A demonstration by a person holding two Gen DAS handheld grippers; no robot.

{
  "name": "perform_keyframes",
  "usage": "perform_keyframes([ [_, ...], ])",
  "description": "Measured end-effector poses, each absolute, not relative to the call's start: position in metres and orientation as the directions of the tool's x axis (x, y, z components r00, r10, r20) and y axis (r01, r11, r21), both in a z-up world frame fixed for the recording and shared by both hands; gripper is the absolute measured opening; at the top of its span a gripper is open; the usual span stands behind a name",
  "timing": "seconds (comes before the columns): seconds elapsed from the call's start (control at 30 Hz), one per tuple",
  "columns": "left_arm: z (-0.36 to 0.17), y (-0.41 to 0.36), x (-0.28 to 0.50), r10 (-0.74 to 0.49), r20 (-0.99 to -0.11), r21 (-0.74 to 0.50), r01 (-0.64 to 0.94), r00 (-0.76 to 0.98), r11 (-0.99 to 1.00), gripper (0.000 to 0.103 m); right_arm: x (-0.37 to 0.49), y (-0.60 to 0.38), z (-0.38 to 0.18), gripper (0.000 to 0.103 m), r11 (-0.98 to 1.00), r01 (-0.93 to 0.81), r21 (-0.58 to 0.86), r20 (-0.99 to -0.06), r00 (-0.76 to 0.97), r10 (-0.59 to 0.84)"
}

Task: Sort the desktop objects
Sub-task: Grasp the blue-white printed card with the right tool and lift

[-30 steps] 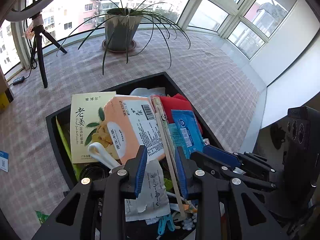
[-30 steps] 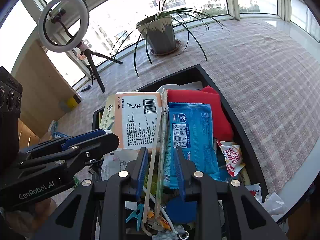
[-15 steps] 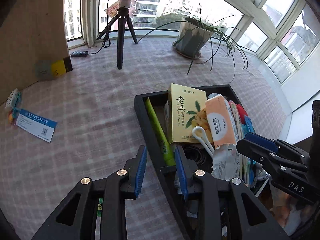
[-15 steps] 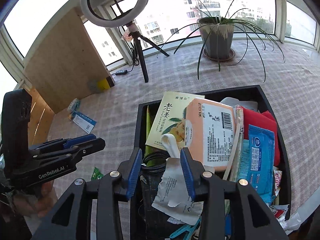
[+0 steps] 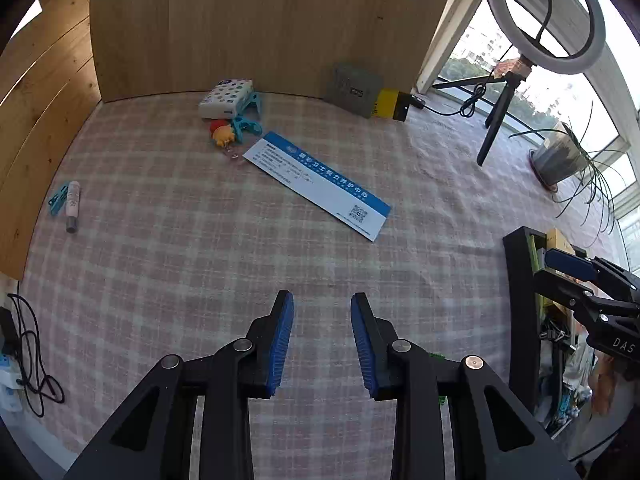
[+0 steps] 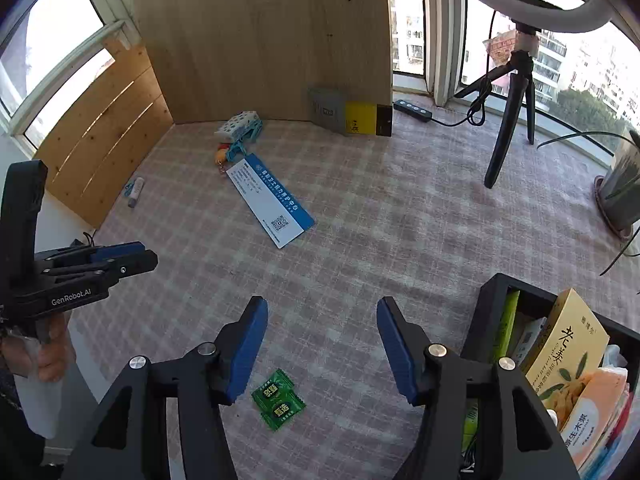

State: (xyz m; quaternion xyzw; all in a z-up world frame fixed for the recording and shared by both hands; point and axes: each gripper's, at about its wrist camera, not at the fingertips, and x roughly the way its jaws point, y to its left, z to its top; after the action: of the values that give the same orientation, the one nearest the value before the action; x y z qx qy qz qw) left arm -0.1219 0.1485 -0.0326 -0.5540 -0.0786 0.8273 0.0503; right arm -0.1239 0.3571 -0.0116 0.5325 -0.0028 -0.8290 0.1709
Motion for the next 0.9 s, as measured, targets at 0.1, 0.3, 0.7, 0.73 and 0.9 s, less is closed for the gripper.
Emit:
perform_keyframes([
  [0.1, -0.039, 0.111, -0.124, 0.146, -0.912, -0.180, 0.054, -0.384, -0.982, 0.032, -0.150, 0.326, -0.025, 0.054, -0.920, 0.345, 0.185, -0.896, -0.326, -0.303],
  [0.3, -0.057, 0.062, -0.130, 0.137, -0.917, -0.204, 0.146, -0.375, -0.968, 0.032, -0.206, 0.277, -0.053, 0.055, -0.877, 0.444, 0.184, -0.919, -0.237, -0.313],
  [0.7, -0.091, 0.035, -0.144, 0.134, -0.929, -0.219, 0.219, -0.346, -0.951, 0.035, -0.292, 0.234, -0.115, 0.055, -0.862, 0.458, 0.217, -0.946, -0.120, -0.301],
  [0.73, -0.092, 0.033, -0.144, 0.134, -0.929, -0.219, 0.221, -0.346, -0.950, 0.035, -0.296, 0.232, -0.117, 0.055, -0.862, 0.459, 0.216, -0.947, -0.117, -0.300],
  [0.9, -0.093, 0.026, -0.144, 0.138, -0.927, -0.229, 0.234, -0.348, -0.945, 0.036, -0.307, 0.230, -0.126, 0.056, -0.861, 0.442, 0.252, -0.941, -0.096, -0.324],
])
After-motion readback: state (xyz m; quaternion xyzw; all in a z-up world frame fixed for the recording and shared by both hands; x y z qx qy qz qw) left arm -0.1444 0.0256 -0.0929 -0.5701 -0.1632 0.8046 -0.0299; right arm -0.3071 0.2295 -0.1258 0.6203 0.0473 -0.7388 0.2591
